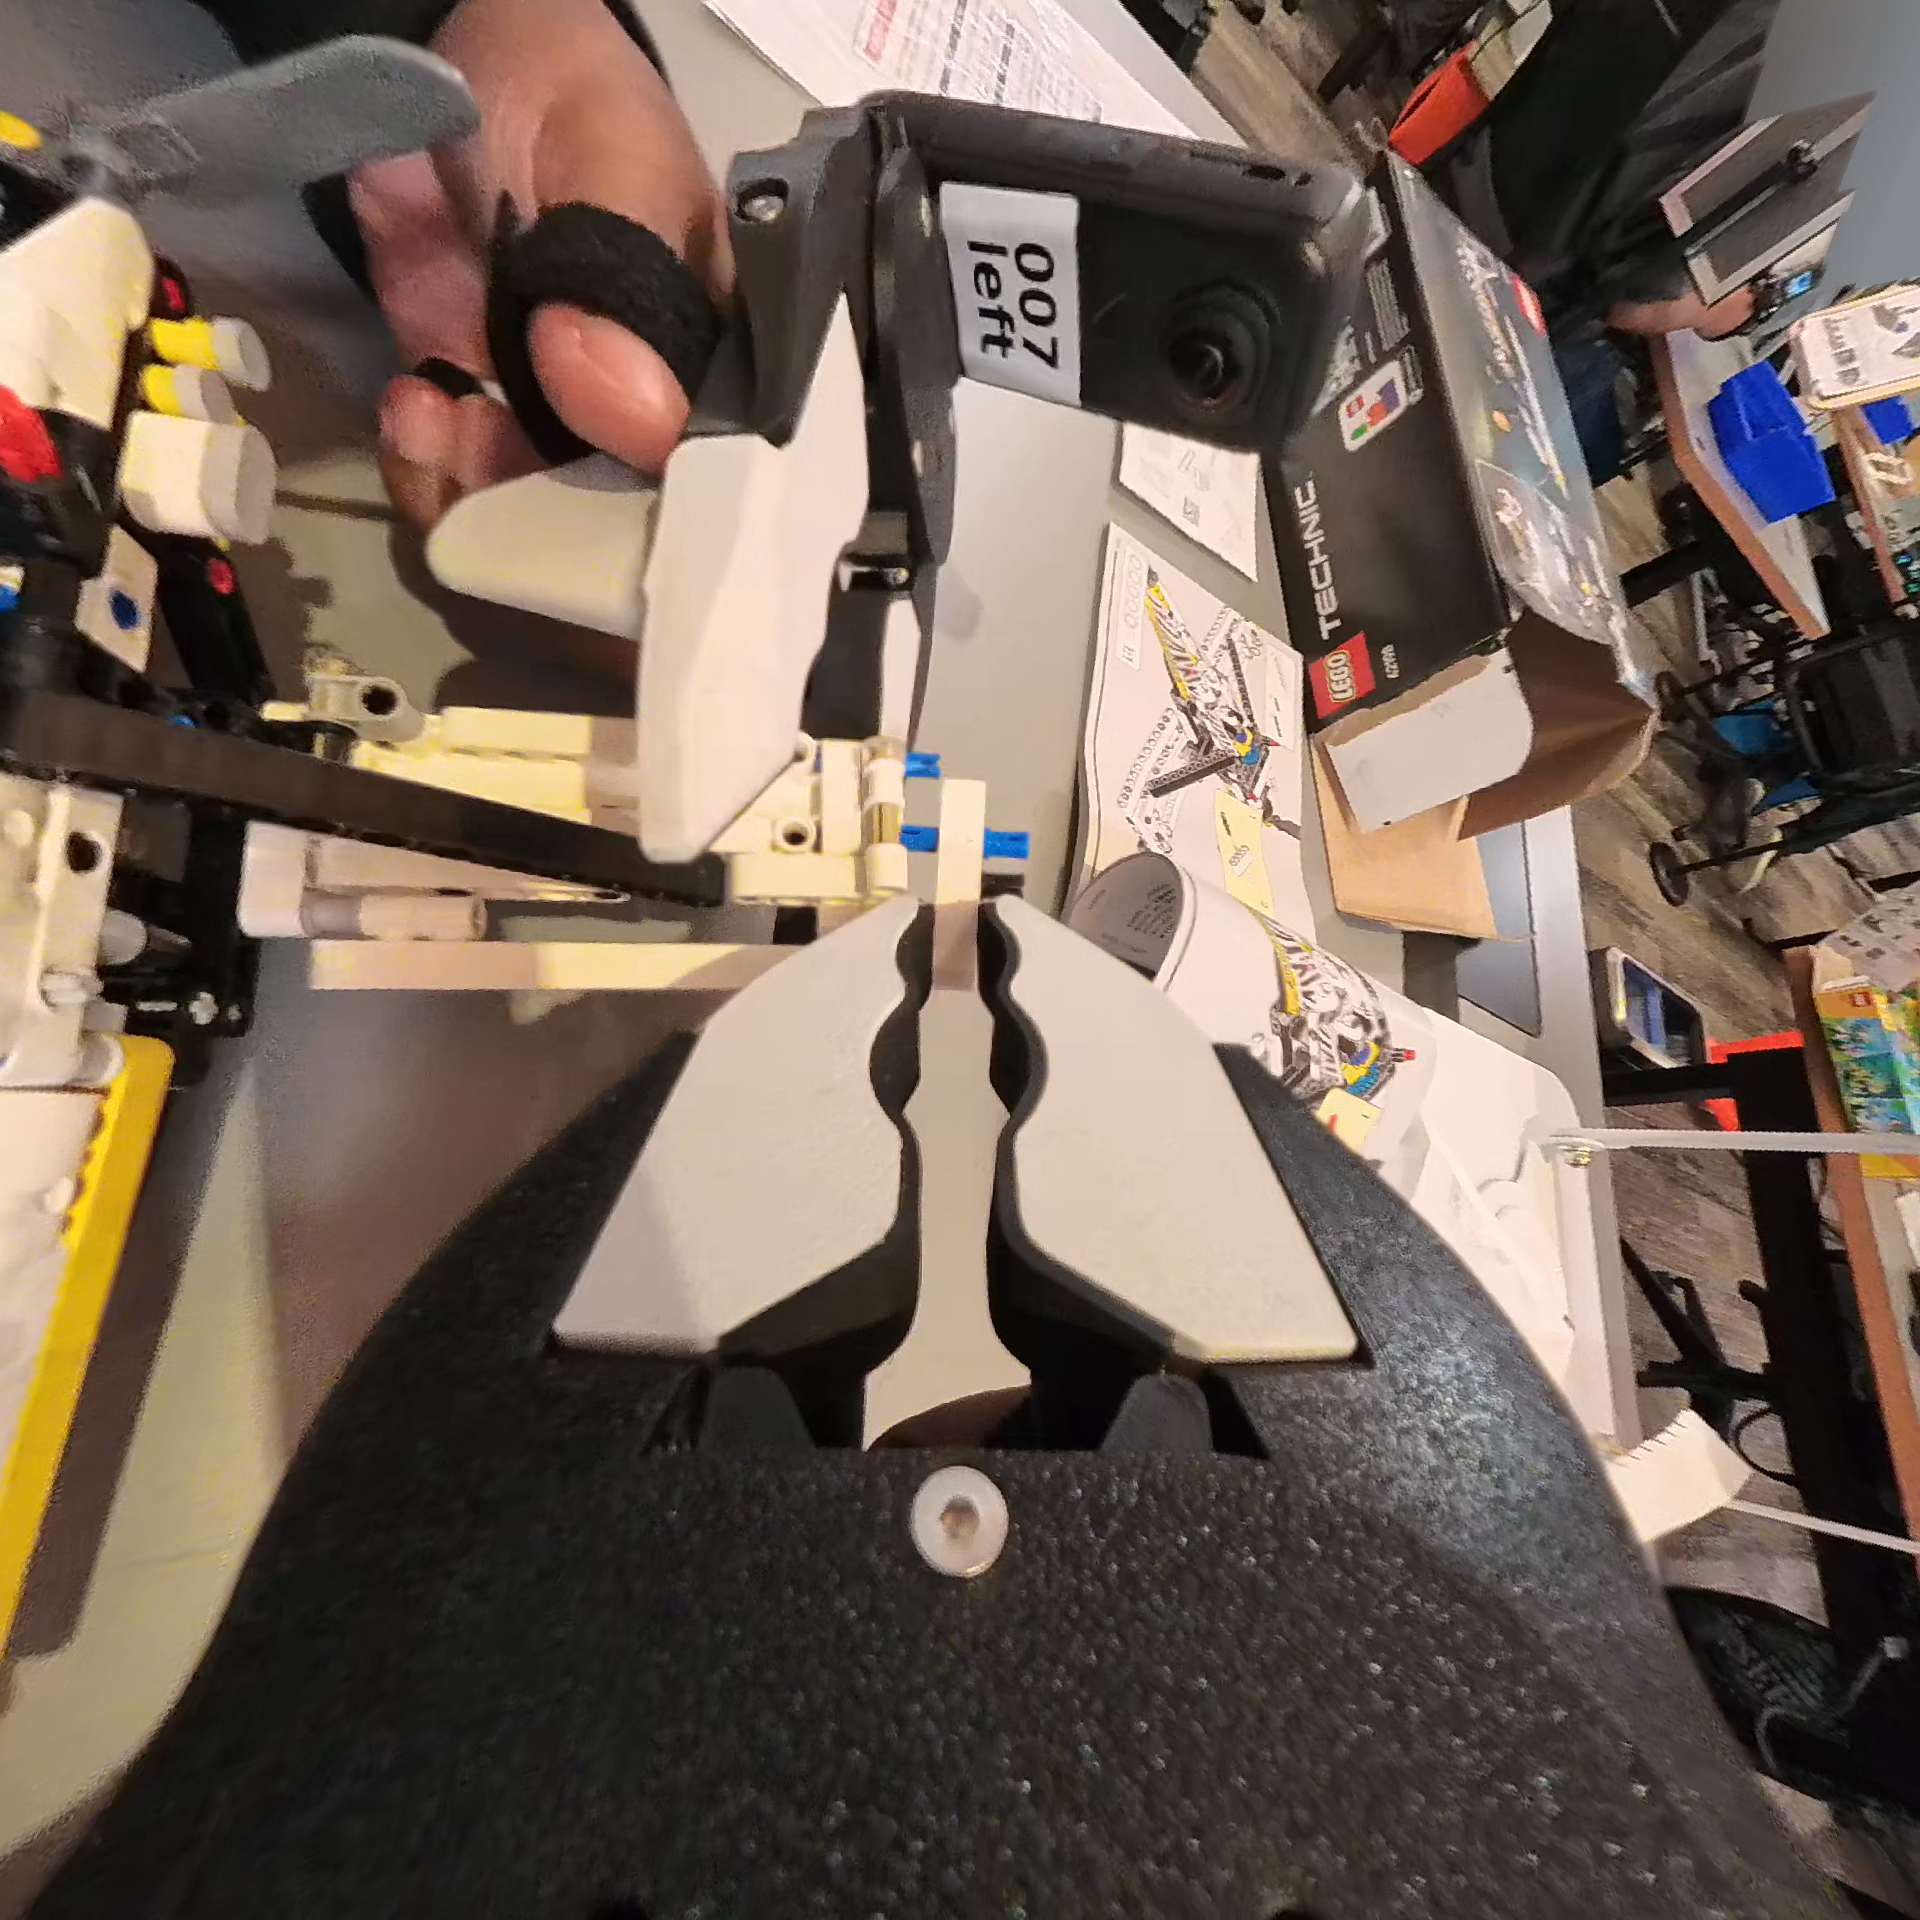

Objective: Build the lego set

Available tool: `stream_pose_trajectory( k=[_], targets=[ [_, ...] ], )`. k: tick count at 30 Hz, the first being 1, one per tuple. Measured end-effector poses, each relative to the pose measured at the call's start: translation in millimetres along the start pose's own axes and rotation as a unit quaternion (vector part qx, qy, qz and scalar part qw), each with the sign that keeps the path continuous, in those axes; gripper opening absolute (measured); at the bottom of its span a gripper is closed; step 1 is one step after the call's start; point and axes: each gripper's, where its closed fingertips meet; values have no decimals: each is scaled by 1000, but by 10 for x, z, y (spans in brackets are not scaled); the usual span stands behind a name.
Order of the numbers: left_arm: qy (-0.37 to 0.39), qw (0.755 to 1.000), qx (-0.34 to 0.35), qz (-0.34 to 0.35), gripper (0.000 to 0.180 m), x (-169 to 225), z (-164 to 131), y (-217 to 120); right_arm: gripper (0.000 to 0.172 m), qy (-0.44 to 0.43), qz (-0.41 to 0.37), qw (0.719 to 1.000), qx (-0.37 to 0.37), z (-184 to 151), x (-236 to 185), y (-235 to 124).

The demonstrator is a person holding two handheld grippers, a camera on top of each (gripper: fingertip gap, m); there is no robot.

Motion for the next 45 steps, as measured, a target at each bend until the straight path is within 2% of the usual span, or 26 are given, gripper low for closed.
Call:
stream_pose_trajectory(
  k=[1,5,11,19,24,45],
  targets=[
    [-4,1000,12,3,44,-10,25,-6,8,-4,-6,1000,0,3,13,-1],
    [-17,999,44,11,40,-39,97,-35,8,-27,-25,999,-2,35,41,-15],
    [20,996,70,41,40,-49,190,-86,8,-49,-35,998,-10,61,42,-59],
    [-5,995,93,30,18,-71,212,-116,8,-48,-29,998,9,118,22,-84],
    [-24,994,108,13,23,-34,225,-112,8,-55,-31,998,7,121,20,-82],
    [5,987,155,49,23,-70,245,-129,8,-100,-42,994,-27,103,15,-94]
  ],
)
Point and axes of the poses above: each gripper's, where its closed fingertips meet, y out along the fingers, z out of its top, x = y × z across the jaws, and after that the axes turned 4 degrees about -y, right-handed
